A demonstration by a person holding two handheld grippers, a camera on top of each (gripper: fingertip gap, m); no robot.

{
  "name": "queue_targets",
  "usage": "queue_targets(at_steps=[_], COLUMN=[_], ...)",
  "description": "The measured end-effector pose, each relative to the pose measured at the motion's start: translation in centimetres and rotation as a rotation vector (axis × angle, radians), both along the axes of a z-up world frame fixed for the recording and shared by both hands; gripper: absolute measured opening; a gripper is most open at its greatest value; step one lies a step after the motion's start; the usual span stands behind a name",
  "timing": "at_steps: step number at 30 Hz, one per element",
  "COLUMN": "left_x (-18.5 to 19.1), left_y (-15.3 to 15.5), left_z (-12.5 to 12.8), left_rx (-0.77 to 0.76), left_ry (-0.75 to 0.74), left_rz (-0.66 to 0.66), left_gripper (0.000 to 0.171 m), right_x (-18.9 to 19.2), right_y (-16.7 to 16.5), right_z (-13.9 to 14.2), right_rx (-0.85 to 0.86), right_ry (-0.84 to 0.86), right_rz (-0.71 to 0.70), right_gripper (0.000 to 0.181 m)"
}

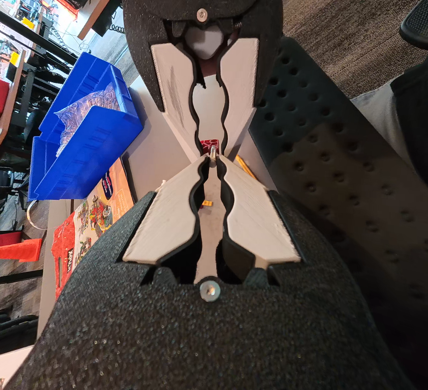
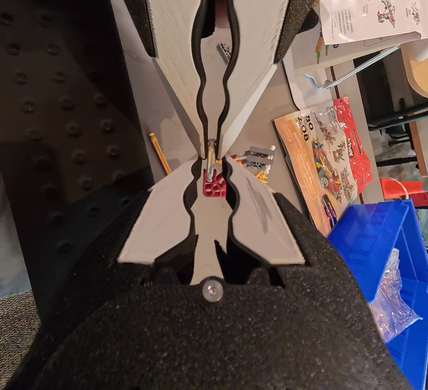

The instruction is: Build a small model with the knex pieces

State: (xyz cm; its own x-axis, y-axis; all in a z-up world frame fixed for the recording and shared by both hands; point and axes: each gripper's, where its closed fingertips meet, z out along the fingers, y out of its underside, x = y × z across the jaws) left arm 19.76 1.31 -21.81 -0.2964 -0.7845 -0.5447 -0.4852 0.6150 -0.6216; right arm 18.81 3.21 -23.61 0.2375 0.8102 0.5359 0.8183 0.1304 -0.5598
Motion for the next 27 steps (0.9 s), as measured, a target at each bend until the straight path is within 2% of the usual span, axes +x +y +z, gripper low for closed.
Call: queue_targets(at_steps=[8, 14, 18, 20, 25, 27], left_x=[-0.1, -0.2, -0.3, -0.2, -0.1, -0.1], left_y=[0.8, 0.7, 0.5, 0.2, -0.3, -0.2], left_z=[-0.3, -0.5, -0.8, -0.8, -1.0, -1.2], left_rx=[0.027, 0.040, 0.067, 0.076, 0.082, 0.088], left_ry=[0.011, 0.027, 0.046, 0.048, 0.057, 0.061], left_rz=[0.031, 0.025, 0.015, 0.008, -0.008, -0.004], left_gripper=[0.005, 0.005, 0.005, 0.005, 0.005, 0.005], right_x=[0.3, 0.1, 0.1, 0.5, 0.8, 0.9], right_y=[1.0, 0.7, 0.0, 0.1, 0.1, 0.1], right_z=[-0.1, -0.3, -0.5, -0.8, -1.4, -1.5], right_rx=[0.105, 0.081, -0.006, -0.016, -0.045, -0.048], right_ry=[-0.053, -0.033, -0.012, -0.040, -0.063, -0.066], right_rz=[-0.087, -0.084, -0.049, -0.046, -0.023, -0.025], right_gripper=[0.016, 0.017, 0.036, 0.038, 0.023, 0.023])
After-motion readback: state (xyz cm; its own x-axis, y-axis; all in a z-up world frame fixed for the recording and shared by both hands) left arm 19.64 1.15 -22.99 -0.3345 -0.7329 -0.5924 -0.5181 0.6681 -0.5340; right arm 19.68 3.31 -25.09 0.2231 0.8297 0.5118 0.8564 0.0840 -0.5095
